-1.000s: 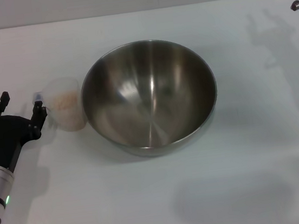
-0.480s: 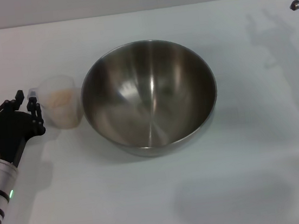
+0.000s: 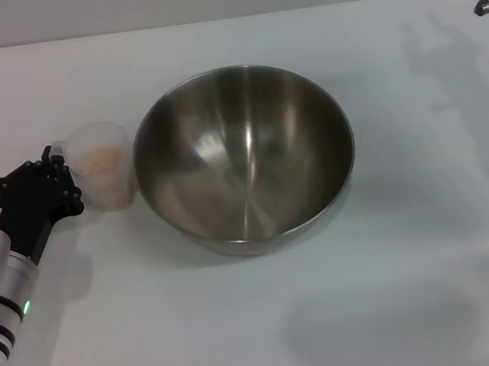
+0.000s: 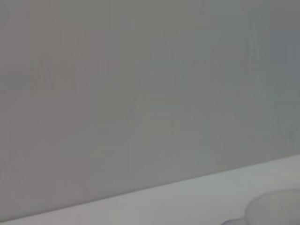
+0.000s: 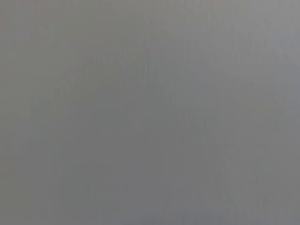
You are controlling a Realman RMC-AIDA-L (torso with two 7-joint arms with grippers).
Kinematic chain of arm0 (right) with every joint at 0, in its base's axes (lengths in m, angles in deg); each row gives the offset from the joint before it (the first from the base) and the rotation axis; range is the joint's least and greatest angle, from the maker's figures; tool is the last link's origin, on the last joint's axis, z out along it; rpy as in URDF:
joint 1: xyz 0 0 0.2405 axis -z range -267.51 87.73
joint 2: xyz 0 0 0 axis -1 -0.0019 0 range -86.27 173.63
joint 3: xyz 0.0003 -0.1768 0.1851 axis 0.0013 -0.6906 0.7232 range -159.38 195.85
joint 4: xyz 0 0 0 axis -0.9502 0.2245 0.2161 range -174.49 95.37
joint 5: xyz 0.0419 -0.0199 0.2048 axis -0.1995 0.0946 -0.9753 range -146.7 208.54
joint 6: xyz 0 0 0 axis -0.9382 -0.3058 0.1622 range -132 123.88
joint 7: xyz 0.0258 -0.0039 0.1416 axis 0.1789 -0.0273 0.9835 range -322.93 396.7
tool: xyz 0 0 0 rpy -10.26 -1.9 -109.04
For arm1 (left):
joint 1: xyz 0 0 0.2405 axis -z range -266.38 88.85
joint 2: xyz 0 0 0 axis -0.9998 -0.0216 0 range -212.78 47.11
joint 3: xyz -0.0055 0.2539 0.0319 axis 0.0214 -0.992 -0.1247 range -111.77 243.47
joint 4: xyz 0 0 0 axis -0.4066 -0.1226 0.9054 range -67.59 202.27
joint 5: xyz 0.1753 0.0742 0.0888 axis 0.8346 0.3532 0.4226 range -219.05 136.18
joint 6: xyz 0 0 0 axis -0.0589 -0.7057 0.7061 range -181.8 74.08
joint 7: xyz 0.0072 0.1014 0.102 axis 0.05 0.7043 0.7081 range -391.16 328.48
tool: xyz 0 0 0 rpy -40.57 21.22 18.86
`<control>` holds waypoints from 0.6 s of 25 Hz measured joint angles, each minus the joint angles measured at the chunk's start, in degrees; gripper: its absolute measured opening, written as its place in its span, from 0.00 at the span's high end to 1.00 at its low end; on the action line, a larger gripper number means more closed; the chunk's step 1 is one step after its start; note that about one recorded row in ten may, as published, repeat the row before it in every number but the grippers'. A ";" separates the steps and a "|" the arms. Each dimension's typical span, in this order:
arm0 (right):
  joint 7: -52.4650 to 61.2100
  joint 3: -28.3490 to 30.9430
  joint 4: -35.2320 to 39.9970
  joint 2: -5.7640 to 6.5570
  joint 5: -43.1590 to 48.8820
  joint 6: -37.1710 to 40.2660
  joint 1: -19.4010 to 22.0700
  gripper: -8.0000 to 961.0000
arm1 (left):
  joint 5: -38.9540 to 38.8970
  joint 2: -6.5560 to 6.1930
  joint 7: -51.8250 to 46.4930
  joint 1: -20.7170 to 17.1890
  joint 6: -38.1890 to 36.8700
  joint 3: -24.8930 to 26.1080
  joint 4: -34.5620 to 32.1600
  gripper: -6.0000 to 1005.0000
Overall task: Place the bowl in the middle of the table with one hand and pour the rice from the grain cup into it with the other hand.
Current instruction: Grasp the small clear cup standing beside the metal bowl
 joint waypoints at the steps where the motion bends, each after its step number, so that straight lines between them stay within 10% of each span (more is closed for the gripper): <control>1: 0.01 0.00 0.01 0.00 0.00 0.00 0.00 0.57 | 0.00 0.00 0.00 -0.01 -0.31 0.67 0.10 0.91; 15: -0.04 -0.07 0.03 0.00 0.00 -0.01 -0.16 0.57 | 0.19 -0.18 1.24 0.72 -8.85 2.86 0.97 0.97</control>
